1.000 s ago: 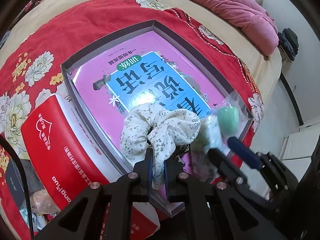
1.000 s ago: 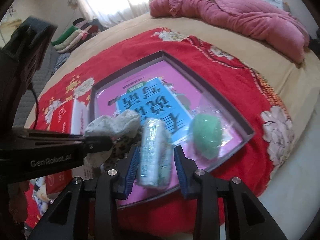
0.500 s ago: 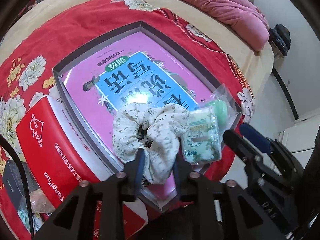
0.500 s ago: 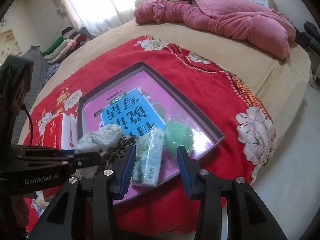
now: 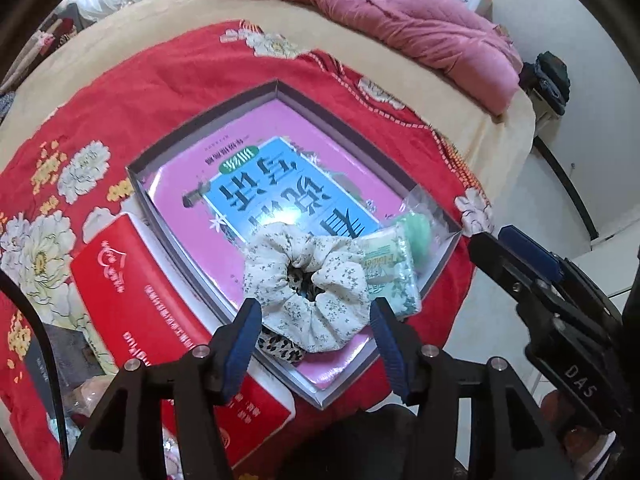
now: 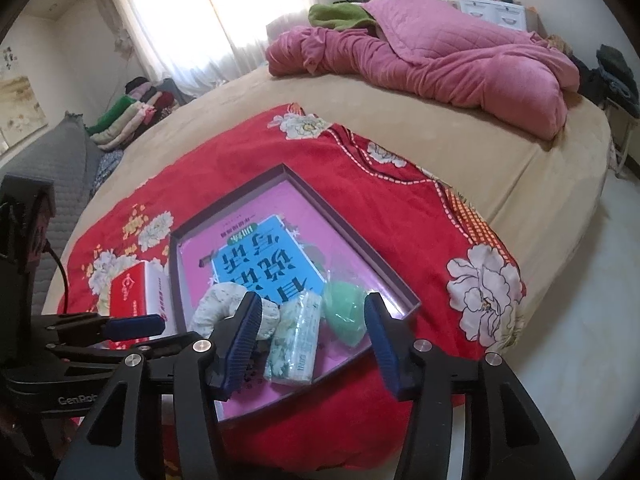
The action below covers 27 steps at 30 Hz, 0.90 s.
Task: Organize soft objects
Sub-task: 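Move both open grippers back toward the pile of items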
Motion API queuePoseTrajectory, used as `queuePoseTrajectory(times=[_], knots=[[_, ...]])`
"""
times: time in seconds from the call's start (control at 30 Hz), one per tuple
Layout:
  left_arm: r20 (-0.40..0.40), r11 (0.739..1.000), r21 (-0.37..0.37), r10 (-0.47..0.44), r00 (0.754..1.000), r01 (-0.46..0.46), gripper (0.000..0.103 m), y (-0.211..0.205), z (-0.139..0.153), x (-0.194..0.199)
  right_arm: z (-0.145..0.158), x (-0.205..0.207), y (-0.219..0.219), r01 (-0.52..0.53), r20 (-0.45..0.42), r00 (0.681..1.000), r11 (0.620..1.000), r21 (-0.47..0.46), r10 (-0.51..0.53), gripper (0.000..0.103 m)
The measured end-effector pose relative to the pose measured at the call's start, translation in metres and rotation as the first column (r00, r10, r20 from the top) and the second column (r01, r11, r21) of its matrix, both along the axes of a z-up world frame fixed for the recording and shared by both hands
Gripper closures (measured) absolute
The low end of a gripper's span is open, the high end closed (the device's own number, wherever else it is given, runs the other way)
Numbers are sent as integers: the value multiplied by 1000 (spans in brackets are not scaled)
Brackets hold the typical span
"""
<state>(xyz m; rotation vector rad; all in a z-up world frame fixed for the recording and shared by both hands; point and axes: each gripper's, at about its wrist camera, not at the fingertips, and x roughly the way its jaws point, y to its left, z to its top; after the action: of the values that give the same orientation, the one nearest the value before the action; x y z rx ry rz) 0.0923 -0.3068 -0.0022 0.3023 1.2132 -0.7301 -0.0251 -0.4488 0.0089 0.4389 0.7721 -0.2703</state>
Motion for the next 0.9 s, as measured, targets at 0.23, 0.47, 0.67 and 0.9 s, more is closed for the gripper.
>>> queuePoseTrajectory(times=[0.23,0.47,0.67,0.9], knots=[[65,999,-38,26,998,-24,40,15,33,-10,17,-5,6,0,18,1000,999,-38,0,44],[101,996,-72,59,993,-52,34,35,56,-19,37,-12,15,2,42,999,997,-75,1,31],[124,994,-80,88,988,-78,33,54,68,-27,57,-15,27,-6,69,998,994,-109,13,29],[153,990,-88,124,980,-112,33,78,82,-35,76,-16,49,-45,88,994,988,-149,58,29]])
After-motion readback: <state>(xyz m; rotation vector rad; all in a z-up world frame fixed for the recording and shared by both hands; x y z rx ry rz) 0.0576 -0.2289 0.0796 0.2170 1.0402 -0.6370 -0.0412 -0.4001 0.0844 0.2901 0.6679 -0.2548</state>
